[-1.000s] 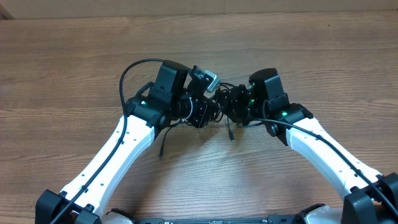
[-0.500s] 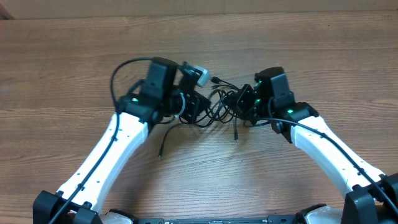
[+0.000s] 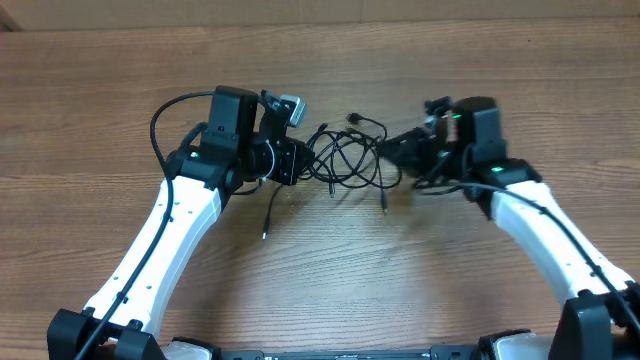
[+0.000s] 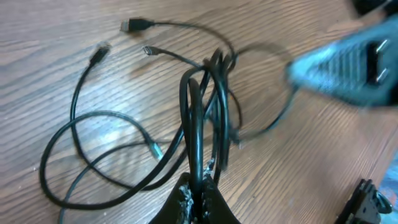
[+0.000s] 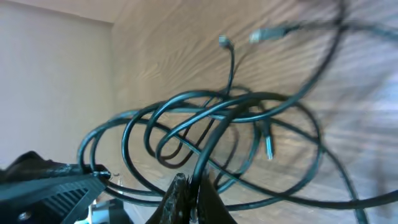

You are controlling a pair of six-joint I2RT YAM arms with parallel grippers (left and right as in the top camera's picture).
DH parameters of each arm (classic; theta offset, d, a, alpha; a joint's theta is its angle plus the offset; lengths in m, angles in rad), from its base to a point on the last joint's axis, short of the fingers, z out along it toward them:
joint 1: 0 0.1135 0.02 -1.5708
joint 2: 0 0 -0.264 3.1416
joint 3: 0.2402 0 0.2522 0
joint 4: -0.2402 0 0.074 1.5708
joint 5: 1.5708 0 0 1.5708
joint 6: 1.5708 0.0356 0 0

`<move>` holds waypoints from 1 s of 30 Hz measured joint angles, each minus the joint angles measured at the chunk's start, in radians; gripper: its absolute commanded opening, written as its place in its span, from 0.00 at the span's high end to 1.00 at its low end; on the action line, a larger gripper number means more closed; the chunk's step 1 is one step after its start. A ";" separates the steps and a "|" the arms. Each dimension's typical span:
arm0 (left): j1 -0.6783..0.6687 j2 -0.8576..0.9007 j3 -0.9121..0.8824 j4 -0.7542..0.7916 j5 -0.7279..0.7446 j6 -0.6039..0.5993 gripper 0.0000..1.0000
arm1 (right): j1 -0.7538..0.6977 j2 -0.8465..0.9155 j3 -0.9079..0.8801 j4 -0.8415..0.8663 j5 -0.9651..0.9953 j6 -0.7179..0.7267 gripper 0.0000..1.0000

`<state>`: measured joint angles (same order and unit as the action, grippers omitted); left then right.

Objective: Untangle cables

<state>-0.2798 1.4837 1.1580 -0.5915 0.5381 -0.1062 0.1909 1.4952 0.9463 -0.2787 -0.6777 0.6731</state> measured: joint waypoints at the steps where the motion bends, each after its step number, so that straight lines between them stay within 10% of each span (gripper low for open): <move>1: 0.000 0.000 0.000 -0.009 -0.007 0.000 0.96 | -0.061 -0.006 0.000 -0.001 -0.023 -0.029 0.96; 10: 0.000 0.000 0.000 -0.035 -0.027 0.012 0.96 | -0.614 -0.069 0.000 0.042 -0.145 -0.080 0.96; 15: 0.000 0.000 0.000 -0.034 -0.026 0.012 0.96 | -0.746 -0.071 0.002 -0.115 -0.258 -0.103 0.62; 22: -0.009 0.000 0.000 -0.034 -0.017 0.012 0.96 | -0.587 -0.071 0.002 -0.420 -0.249 -0.232 0.59; 30: -0.035 0.000 0.000 -0.045 -0.013 0.012 0.96 | -0.258 -0.071 0.002 -0.375 -0.177 -0.258 0.55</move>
<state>-0.3149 1.4841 1.1580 -0.6365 0.5251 -0.0940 -0.0669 1.4239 0.9478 -0.6540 -0.8547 0.4152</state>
